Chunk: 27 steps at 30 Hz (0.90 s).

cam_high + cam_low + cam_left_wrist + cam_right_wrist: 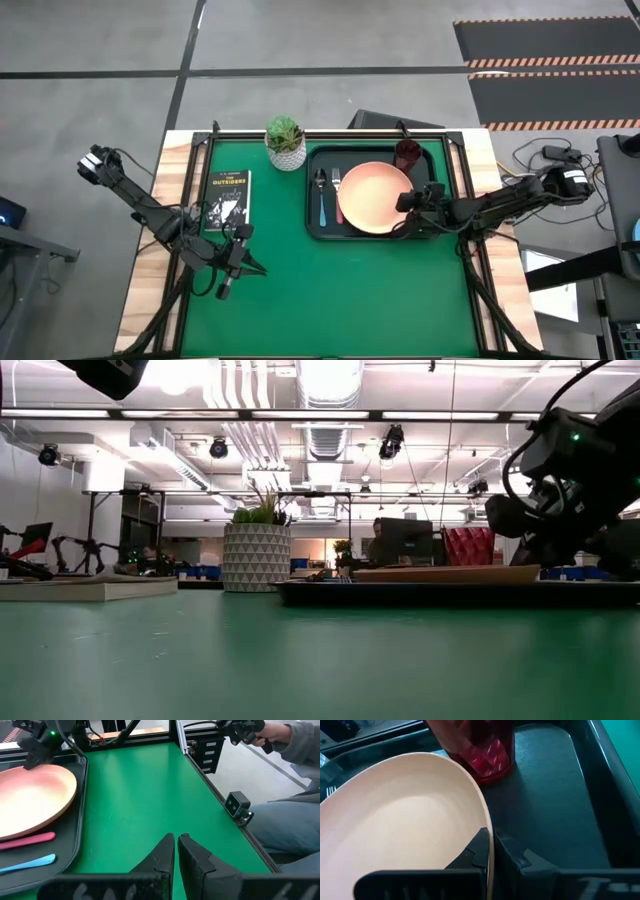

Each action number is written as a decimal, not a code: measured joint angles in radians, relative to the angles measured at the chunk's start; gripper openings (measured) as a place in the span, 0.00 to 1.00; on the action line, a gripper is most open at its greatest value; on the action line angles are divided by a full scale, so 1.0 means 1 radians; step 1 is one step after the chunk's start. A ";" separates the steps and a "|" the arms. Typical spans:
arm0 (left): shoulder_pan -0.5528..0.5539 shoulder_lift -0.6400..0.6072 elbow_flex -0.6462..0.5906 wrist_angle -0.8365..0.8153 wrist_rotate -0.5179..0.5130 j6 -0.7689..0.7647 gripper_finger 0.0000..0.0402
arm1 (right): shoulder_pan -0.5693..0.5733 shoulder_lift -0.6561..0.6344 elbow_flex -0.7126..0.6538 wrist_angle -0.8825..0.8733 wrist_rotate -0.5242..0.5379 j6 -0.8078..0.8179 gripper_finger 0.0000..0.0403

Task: Pick and place plate/cup/fork/spoon on tray
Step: Put the orange plate on the black tray to the right of the pink fork, then return to Home Position

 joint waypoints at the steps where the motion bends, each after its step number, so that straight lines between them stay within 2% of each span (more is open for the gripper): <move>1: 0.000 0.000 0.000 0.000 0.000 0.000 0.01 | 0.000 0.000 0.000 0.000 -0.001 -0.002 0.02; 8: 0.000 0.000 0.000 0.000 0.000 0.000 0.01 | 0.000 0.000 0.000 0.000 0.001 -0.014 0.04; 21: 0.000 0.000 0.000 0.000 0.000 -0.002 0.01 | -0.001 -0.006 0.002 -0.003 0.002 -0.013 0.24; 27: 0.000 0.000 -0.002 -0.001 -0.007 0.013 0.01 | 0.001 -0.052 0.058 -0.007 -0.018 -0.162 0.26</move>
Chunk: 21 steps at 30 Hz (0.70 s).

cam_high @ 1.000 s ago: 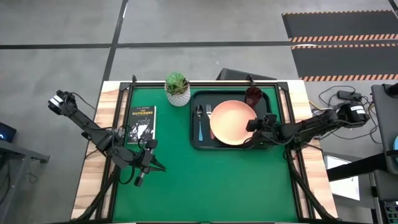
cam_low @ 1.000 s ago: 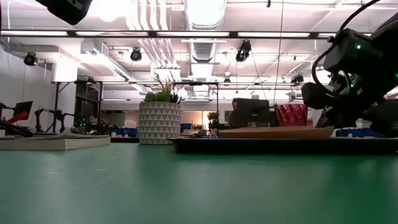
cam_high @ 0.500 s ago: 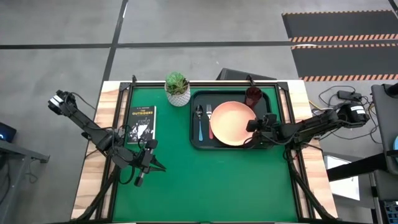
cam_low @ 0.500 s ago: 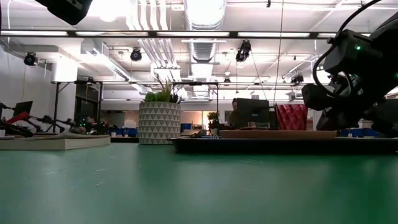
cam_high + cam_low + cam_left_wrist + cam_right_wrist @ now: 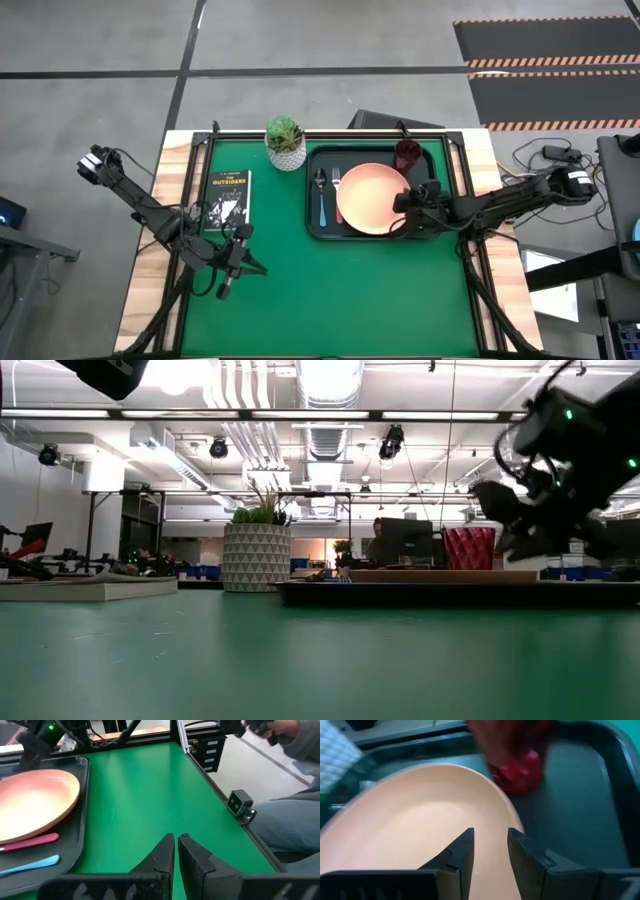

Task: Pick and place plate/cup/fork/spoon on tray
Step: Return to Home Position

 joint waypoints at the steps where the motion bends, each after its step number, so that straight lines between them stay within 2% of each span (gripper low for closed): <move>1: 0.000 0.000 0.000 0.000 -0.006 0.008 0.01 | 0.000 -0.008 0.018 0.000 0.000 -0.032 0.26; 5: 0.000 0.000 -0.001 0.000 -0.039 0.018 0.01 | 0.015 -0.020 0.114 0.001 0.013 -0.174 0.24; 11: 0.000 0.000 -0.001 0.000 -0.069 0.043 0.01 | 0.077 0.005 0.273 0.017 0.095 -0.380 0.20; 14: 0.000 0.000 -0.001 0.000 -0.070 0.064 0.01 | 0.123 0.048 0.326 0.106 0.114 -0.533 0.19; 16: 0.000 0.000 -0.001 -0.003 -0.070 0.085 0.01 | 0.158 0.092 0.339 0.226 0.114 -0.666 0.19; 18: 0.000 0.000 -0.001 -0.003 -0.070 0.119 0.01 | 0.193 0.148 0.337 0.411 0.078 -0.848 0.18; 19: 0.000 0.000 -0.001 -0.003 -0.070 0.143 0.01 | 0.208 0.180 0.332 0.517 0.026 -0.948 0.18; 21: 0.001 0.000 -0.001 -0.002 -0.072 0.189 0.01 | 0.217 0.243 0.322 0.725 -0.149 -1.111 0.17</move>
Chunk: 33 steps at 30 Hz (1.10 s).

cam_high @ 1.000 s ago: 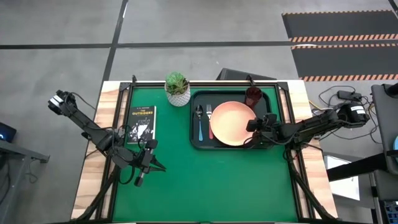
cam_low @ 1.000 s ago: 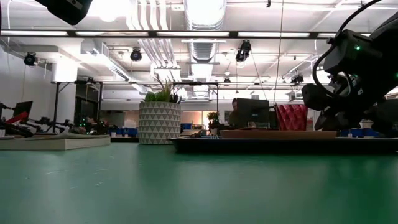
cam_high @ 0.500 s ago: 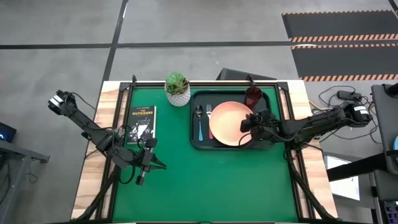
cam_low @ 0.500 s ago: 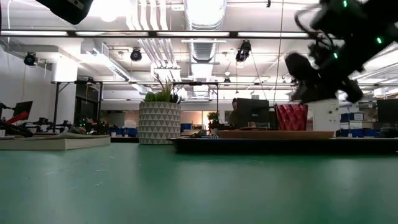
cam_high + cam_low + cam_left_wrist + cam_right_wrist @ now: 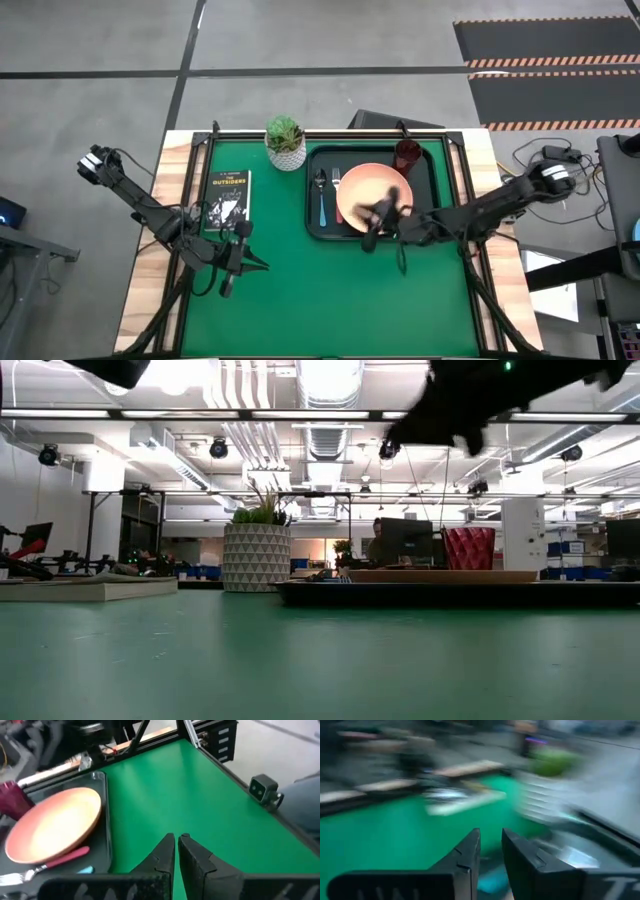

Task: Pick and place plate/cup/fork/spoon on tray
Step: Return to Home Position

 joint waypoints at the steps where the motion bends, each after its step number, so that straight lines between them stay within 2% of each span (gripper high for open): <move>1: 0.003 0.000 0.000 0.001 0.000 0.024 0.01 | -0.003 0.034 -0.002 0.094 -0.099 -0.048 0.16; 3: 0.016 0.000 0.000 0.002 0.000 0.064 0.01 | -0.020 0.095 -0.002 0.259 -0.285 -0.124 0.15; 5: 0.034 -0.001 0.000 0.002 0.000 0.092 0.01 | -0.041 0.143 -0.002 0.369 -0.415 -0.193 0.14; 7: 0.058 -0.004 0.000 0.002 0.000 0.113 0.01 | -0.065 0.172 -0.002 0.414 -0.461 -0.244 0.13; 11: 0.111 -0.021 -0.010 -0.002 0.000 0.142 0.01 | -0.126 0.169 -0.008 0.411 -0.472 -0.317 0.10; 16: 0.171 -0.101 -0.080 0.000 0.003 0.158 0.01 | -0.189 0.081 -0.032 0.382 -0.627 -0.382 0.09; 21: 0.211 -0.234 -0.171 0.002 0.003 0.086 0.01 | -0.220 -0.069 -0.091 0.270 -0.640 -0.434 0.09; 33: 0.217 -0.557 -0.352 0.036 -0.021 0.052 0.01 | -0.240 -0.478 -0.350 0.271 -0.635 -0.490 0.09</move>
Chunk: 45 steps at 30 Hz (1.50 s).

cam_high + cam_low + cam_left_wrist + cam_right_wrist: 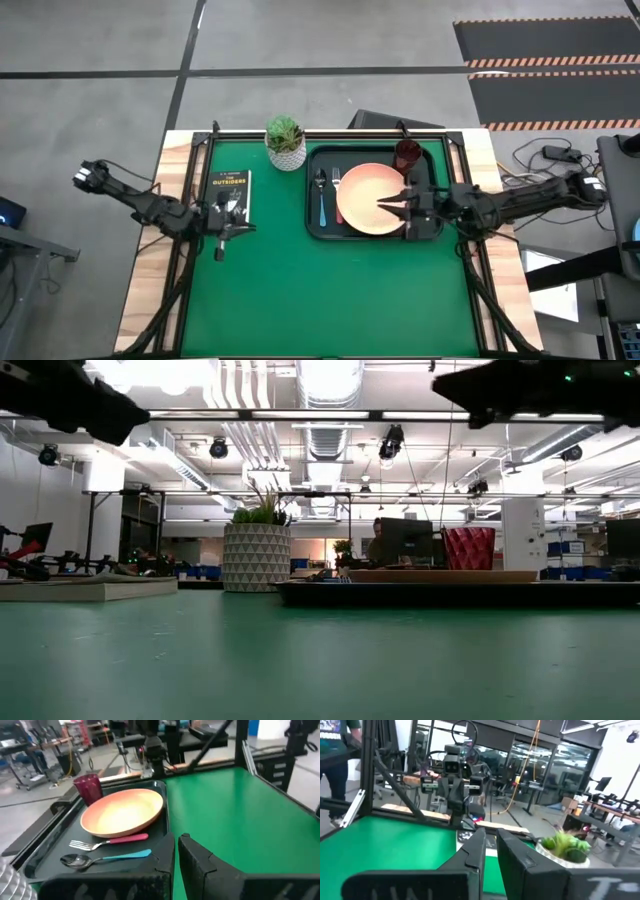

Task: Pick and place plate/cup/fork/spoon on tray
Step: Return to Home Position

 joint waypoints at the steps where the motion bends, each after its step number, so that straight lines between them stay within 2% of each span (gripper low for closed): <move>1: 0.000 -0.028 -0.014 -0.002 -0.005 0.000 0.01 | -0.004 -0.032 -0.022 -0.004 0.000 0.001 0.09; 7: 0.001 -0.205 -0.095 -0.005 -0.024 0.002 0.01 | -0.014 -0.205 -0.129 -0.003 0.001 -0.007 0.09; 12: 0.008 -0.349 -0.139 -0.005 -0.180 0.055 0.01 | -0.015 -0.327 -0.189 -0.002 0.001 -0.017 0.09; 14: 0.010 -0.387 -0.152 0.013 -0.197 0.082 0.01 | -0.015 -0.365 -0.212 -0.002 0.001 -0.023 0.09; 21: 0.014 -0.364 -0.220 0.026 -0.131 0.059 0.01 | -0.034 -0.472 -0.288 -0.032 0.001 -0.024 0.09; 26: 0.014 -0.325 -0.269 0.156 -0.075 0.058 0.01 | -0.037 -0.492 -0.288 -0.097 -0.001 -0.035 0.09; 33: 0.015 -0.269 -0.272 0.167 -0.079 0.053 0.01 | -0.037 -0.485 -0.288 -0.134 0.000 -0.023 0.09; 40: 0.015 -0.216 -0.273 0.167 -0.079 0.054 0.01 | -0.037 -0.476 -0.289 -0.150 0.000 -0.133 0.09; 45: 0.015 -0.182 -0.273 0.168 -0.079 0.054 0.01 | -0.037 -0.477 -0.289 -0.150 0.001 -0.048 0.09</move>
